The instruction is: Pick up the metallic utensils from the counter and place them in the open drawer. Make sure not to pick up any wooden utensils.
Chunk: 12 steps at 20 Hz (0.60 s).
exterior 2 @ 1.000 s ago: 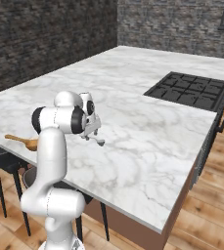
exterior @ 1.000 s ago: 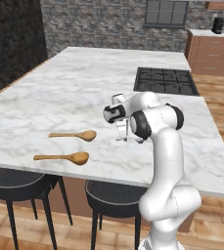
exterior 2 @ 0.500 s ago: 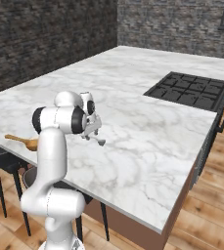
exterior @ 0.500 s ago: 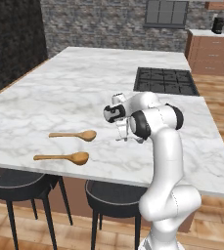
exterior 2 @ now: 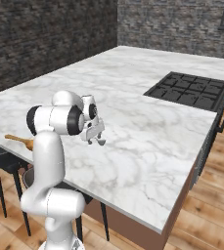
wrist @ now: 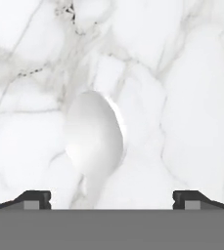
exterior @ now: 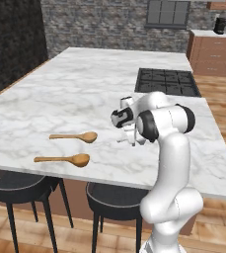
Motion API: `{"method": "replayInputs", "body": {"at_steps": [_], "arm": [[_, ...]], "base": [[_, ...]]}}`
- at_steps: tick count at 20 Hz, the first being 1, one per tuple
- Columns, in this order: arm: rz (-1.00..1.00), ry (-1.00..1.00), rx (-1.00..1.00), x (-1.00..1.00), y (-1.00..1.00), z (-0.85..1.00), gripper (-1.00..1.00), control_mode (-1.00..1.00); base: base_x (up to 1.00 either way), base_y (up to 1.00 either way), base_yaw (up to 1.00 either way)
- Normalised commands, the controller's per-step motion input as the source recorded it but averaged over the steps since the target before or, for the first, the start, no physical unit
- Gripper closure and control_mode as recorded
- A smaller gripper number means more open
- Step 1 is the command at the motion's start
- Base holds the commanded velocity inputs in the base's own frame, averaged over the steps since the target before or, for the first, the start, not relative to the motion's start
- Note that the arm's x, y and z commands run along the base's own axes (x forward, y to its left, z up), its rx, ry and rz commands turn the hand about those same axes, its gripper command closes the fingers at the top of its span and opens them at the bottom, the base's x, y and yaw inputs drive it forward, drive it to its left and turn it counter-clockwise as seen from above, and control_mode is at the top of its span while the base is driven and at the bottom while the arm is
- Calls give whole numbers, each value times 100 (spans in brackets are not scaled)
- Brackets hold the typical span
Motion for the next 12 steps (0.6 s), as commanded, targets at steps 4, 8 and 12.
{"method": "replayInputs", "body": {"at_steps": [4,8,12], "arm": [[-1,-1,0,-19,-10,-20,-100,-100],[0,-6,0,1,2,-15,-100,-100],[0,-11,0,3,10,0,-100,-100]], "base": [[0,0,0],[0,0,0],[0,0,0]]}}
